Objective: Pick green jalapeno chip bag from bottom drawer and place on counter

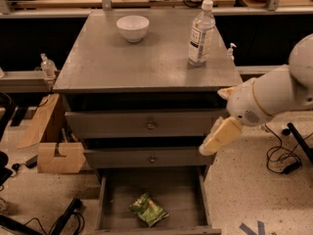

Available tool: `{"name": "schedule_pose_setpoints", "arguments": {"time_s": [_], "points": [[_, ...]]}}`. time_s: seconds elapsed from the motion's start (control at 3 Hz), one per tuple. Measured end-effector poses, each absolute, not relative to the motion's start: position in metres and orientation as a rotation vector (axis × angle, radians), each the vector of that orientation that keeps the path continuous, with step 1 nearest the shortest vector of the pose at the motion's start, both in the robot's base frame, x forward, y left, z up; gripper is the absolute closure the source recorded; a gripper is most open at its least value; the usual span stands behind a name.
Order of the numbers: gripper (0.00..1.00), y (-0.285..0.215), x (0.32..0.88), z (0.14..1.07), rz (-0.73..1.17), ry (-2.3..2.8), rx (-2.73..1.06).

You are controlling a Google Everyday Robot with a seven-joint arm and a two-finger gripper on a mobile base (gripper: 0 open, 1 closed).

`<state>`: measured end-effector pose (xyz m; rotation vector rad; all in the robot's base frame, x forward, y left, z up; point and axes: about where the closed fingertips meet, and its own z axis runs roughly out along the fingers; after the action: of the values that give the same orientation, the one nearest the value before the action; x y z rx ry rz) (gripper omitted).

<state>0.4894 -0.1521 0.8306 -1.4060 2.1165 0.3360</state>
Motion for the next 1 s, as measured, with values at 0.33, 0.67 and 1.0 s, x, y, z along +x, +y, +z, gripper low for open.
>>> {"name": "schedule_pose_setpoints", "arguments": {"time_s": [0.33, 0.67, 1.0], "points": [[0.0, -0.136, 0.518, 0.798, 0.376, 2.063, -1.289], [0.0, -0.137, 0.539, 0.805, 0.318, 2.027, -1.227], [0.0, -0.136, 0.539, 0.804, 0.32, 2.029, -1.227]]}}
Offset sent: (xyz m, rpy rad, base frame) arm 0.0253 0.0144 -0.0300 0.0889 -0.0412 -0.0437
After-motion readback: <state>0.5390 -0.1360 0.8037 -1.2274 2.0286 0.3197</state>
